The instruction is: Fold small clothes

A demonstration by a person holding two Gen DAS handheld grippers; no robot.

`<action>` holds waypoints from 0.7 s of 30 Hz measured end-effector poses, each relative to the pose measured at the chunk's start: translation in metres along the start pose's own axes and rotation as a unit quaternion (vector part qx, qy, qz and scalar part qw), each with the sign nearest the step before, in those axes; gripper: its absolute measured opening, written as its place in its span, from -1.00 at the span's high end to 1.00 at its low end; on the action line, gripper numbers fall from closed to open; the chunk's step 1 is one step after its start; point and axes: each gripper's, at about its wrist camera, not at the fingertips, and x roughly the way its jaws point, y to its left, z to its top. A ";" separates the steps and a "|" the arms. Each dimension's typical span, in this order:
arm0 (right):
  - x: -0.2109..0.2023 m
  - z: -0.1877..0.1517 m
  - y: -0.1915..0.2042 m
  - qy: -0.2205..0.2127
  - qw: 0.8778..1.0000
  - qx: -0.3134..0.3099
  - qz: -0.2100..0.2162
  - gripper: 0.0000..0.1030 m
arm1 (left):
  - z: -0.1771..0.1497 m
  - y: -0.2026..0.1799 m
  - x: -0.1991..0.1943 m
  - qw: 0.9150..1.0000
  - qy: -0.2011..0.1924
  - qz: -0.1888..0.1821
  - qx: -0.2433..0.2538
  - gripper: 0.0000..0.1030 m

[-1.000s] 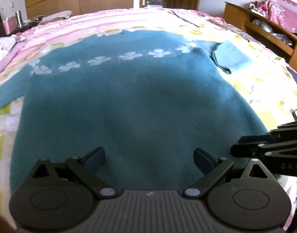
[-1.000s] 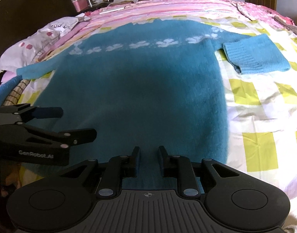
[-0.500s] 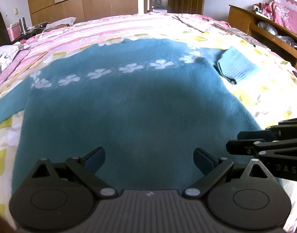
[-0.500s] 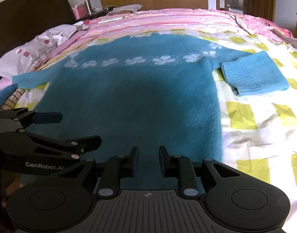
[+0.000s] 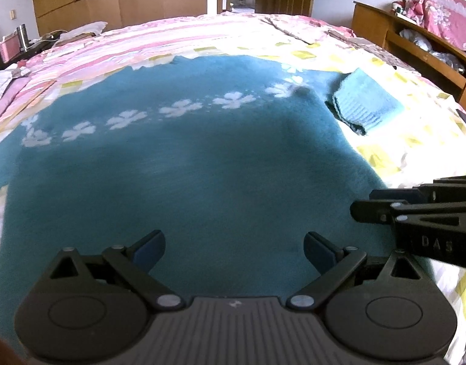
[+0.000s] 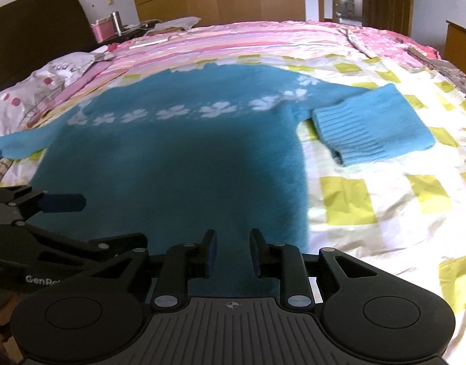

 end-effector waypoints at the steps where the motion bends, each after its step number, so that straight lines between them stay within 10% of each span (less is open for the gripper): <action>1: 0.001 0.001 -0.003 -0.003 1.000 0.002 -0.004 0.51 | 0.001 -0.001 0.002 1.000 0.000 -0.002 -0.001 -0.98; 21: 0.045 0.031 -0.070 -0.053 0.991 -0.038 -0.113 0.30 | 0.035 -0.026 0.035 0.999 -0.006 -0.045 -0.007 -0.98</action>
